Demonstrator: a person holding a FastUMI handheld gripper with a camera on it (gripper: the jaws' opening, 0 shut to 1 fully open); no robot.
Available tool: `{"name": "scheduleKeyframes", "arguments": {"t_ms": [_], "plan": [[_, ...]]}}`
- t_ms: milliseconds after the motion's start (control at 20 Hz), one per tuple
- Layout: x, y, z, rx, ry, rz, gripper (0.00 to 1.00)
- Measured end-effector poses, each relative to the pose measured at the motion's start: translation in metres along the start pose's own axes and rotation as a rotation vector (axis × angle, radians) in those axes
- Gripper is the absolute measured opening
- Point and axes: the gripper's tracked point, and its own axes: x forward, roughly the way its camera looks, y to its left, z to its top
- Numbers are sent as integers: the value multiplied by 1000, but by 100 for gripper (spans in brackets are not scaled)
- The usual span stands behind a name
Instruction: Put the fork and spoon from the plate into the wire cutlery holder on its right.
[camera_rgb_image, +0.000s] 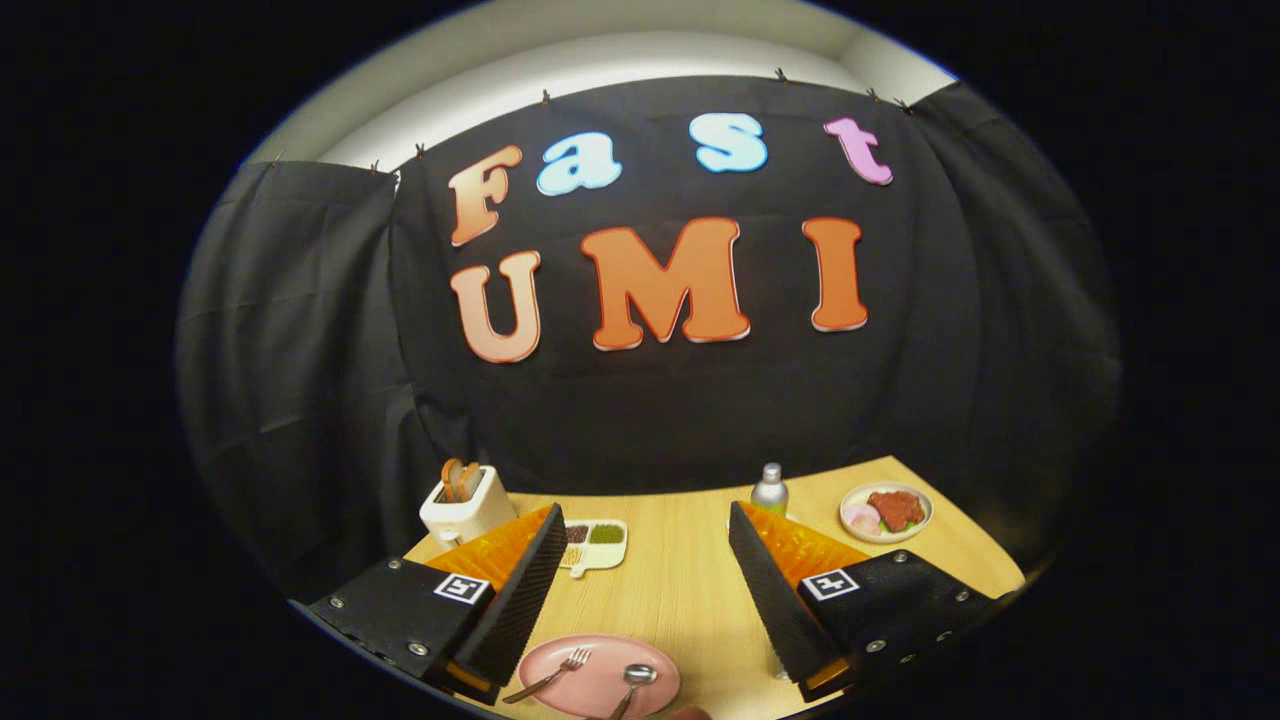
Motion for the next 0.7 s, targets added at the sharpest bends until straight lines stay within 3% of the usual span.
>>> {"name": "scheduleKeyframes", "arguments": {"t_ms": [300,700], "plan": [[22,15,-117,18,307,-6,95],[11,25,-253,-5,705,-49,84]]}}
